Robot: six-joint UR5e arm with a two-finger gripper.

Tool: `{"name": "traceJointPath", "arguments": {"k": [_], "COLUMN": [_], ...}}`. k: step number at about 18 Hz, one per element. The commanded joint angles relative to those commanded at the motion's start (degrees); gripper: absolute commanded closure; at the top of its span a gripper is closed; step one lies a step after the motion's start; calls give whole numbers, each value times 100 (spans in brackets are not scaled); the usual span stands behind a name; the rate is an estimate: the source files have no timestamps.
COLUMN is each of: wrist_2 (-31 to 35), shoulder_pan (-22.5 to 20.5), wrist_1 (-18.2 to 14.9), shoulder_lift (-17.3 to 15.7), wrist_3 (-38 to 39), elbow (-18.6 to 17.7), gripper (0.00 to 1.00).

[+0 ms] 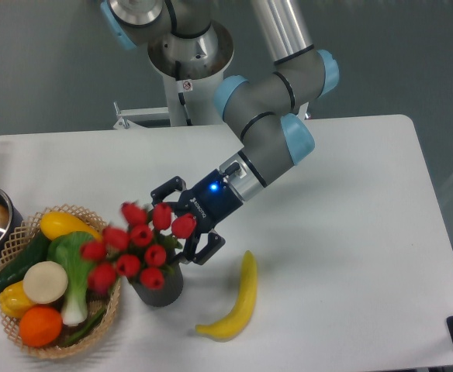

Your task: Insert the flowers into the vase

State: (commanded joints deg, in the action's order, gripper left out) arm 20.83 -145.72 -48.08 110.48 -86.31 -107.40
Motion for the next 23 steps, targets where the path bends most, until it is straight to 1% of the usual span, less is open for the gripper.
{"name": "traceJointPath", "arguments": {"k": [3,6,9,12,13,14,17,18,19,20,21,22,23], "wrist_2": [0,122,1051,2246,2555,2793,3207,3452,3880,4302,4568,4657,4676], "shoulder_pan": [-9,-44,-141,-167,-184,-245,-412,-422,-413,-413,-430,-448,-457], "wrist_1": [0,-9,-9,0,-9,-17,-44,-35,-44,-105,-140,-236,-472], "shoulder_lift": [-17,-236,-526,-869,-957,-1071,-1414,-1554,-1721,-1836,-1872,-1881,-1890], "wrist_3": [0,26,35,35,53,53,140,245,324,299,290,299,299], "elbow": [-9,-35,26,105,132,149,220,237,290,368,448,579,745], "gripper": [1,0,0,0,0,0,0,0,0,0,0,0,0]}}
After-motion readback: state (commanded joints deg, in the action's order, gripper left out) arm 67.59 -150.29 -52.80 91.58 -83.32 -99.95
